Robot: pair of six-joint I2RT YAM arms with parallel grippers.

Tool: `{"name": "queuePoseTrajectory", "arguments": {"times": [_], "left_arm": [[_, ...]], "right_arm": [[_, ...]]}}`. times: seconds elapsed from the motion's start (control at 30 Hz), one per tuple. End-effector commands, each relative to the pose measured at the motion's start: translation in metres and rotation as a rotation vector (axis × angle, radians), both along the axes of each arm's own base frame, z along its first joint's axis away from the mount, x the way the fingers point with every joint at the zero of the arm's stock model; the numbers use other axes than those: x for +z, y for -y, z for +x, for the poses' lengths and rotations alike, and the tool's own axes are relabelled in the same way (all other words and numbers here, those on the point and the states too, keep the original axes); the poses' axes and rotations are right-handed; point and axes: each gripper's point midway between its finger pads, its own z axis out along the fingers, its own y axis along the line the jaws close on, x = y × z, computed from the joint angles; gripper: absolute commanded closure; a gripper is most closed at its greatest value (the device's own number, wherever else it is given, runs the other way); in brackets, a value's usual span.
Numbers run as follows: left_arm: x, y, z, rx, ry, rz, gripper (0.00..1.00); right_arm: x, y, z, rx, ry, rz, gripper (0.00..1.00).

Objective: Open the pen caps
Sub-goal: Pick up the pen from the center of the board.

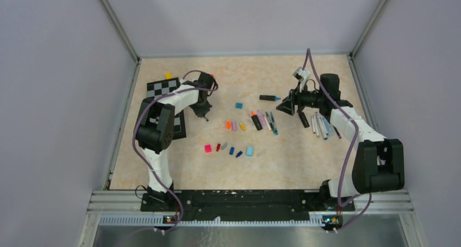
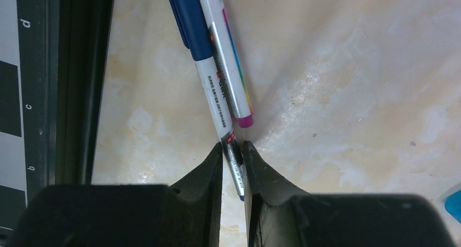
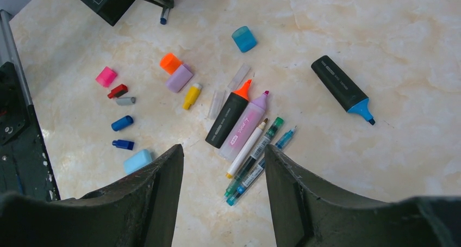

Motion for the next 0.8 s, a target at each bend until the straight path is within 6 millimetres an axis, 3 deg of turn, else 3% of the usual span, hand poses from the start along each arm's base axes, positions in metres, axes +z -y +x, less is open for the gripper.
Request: {"name": "queuePoseTrajectory", "arguments": {"times": [0.0,0.5,0.77], "left_arm": [[-0.004,-0.012,-0.018,0.037,-0.037,0.039,0.79],[0.015,-0.025,-0.040,0.049,0.010,0.042,0.90],[0.043,-0.012,-0.038,-0.096,0.147,-0.038,0.99]], "right_arm": [[0.011,0.002,0.005,0.014,0.047,0.012,0.45],[0.008,0.010,0.007,-0.010,0.041,0.012,0.45],[0.009,0.005,0.000,0.042,0.040,0.033,0.45]]}}
